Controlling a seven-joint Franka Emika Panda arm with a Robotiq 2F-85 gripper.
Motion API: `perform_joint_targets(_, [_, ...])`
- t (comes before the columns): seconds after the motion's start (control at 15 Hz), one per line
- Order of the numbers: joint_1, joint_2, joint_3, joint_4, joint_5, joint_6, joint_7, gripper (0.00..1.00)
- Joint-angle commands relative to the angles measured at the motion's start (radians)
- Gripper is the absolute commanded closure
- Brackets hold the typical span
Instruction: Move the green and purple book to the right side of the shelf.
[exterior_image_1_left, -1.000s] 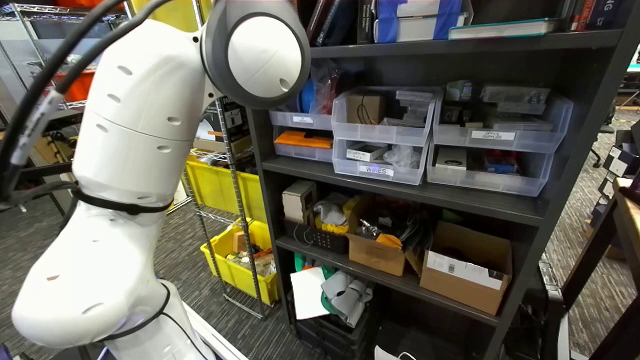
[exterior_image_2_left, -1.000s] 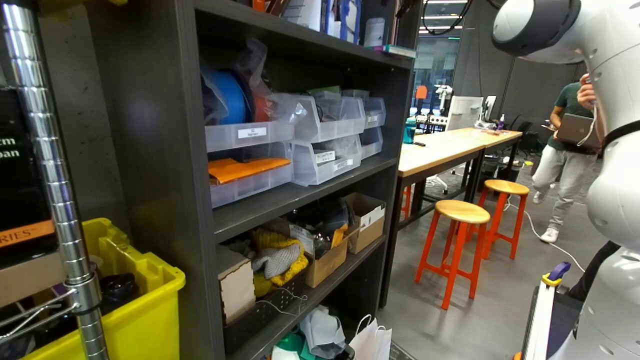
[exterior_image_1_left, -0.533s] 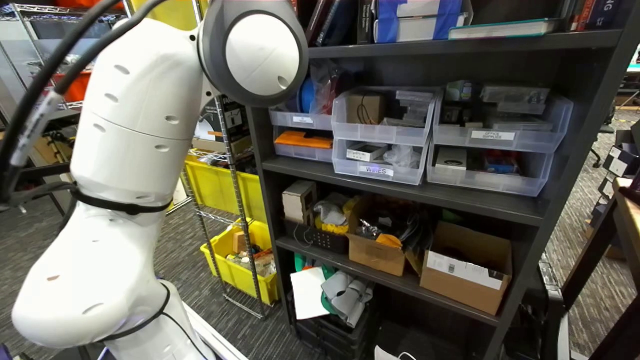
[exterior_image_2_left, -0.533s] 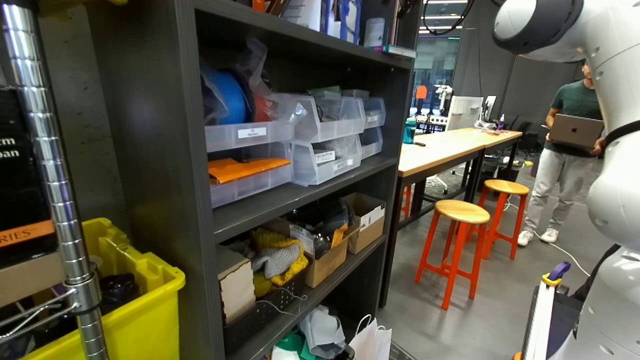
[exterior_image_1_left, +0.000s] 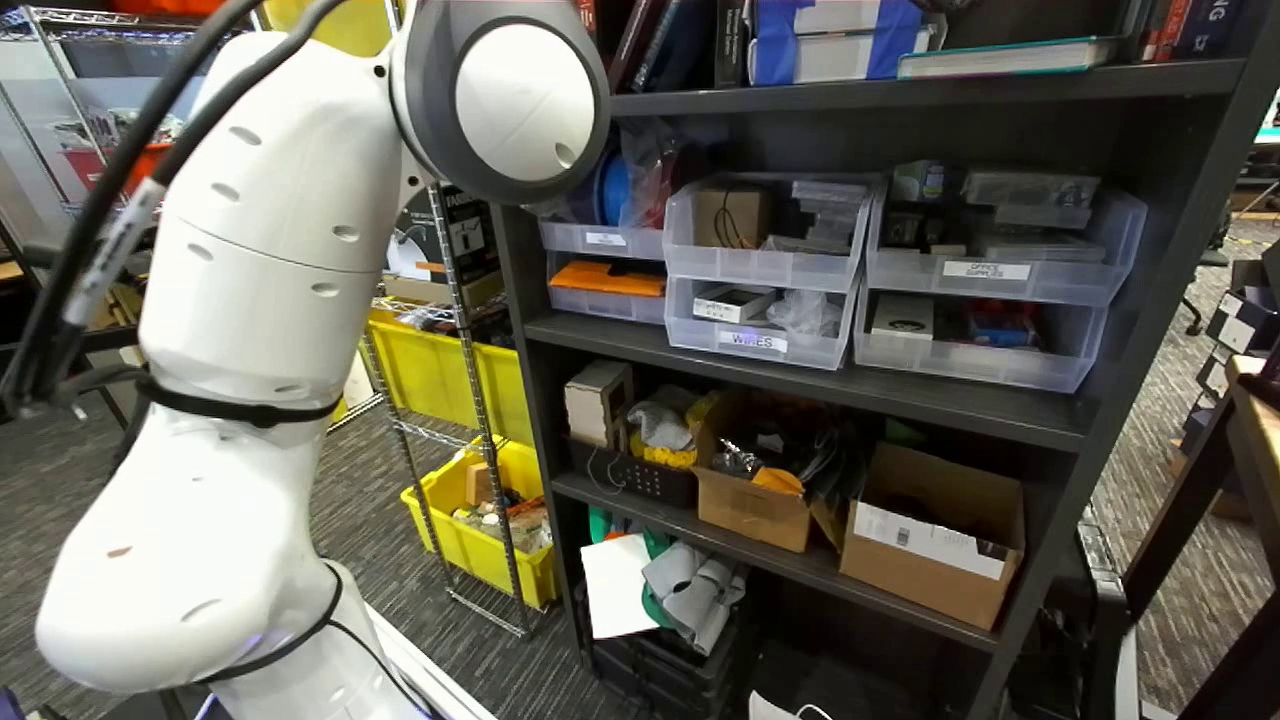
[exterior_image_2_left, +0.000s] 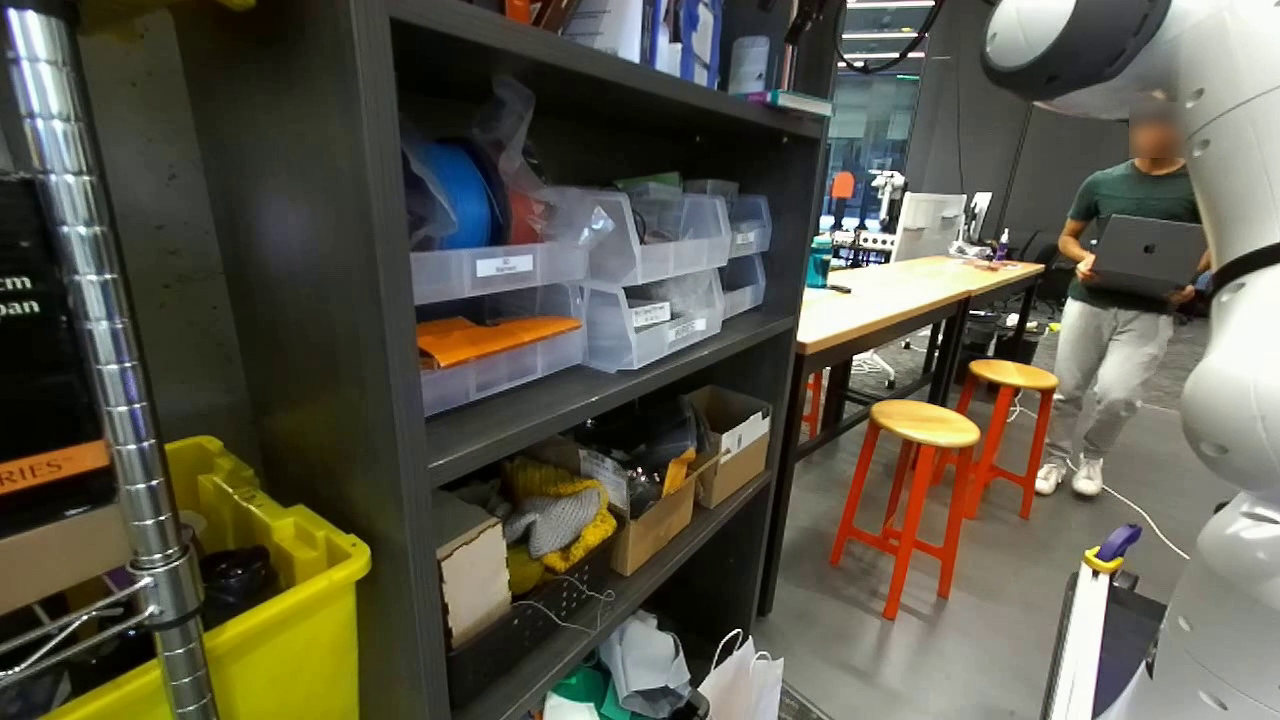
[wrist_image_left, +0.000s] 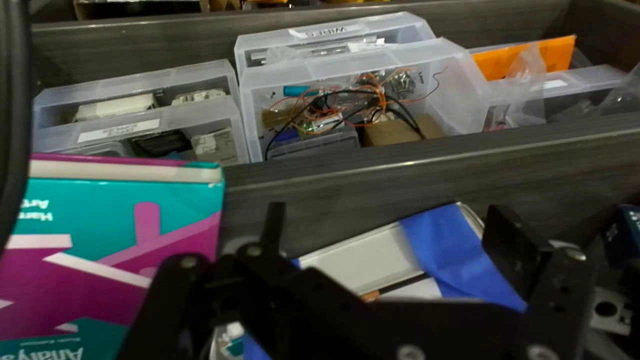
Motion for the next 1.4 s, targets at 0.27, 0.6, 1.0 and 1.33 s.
perform_joint_targets(0.27, [0.035, -0.042, -0.009, -0.007, -0.026, -0.172, -0.006, 0.00])
perform_joint_targets(0.6, [0.027, -0.059, -0.016, -0.001, -0.040, -0.286, -0.034, 0.00])
perform_joint_targets(1.0, [0.034, -0.088, -0.023, 0.004, -0.063, -0.392, -0.092, 0.00])
perform_joint_targets(1.33, [0.031, -0.135, -0.022, 0.006, -0.037, -0.433, -0.046, 0.00])
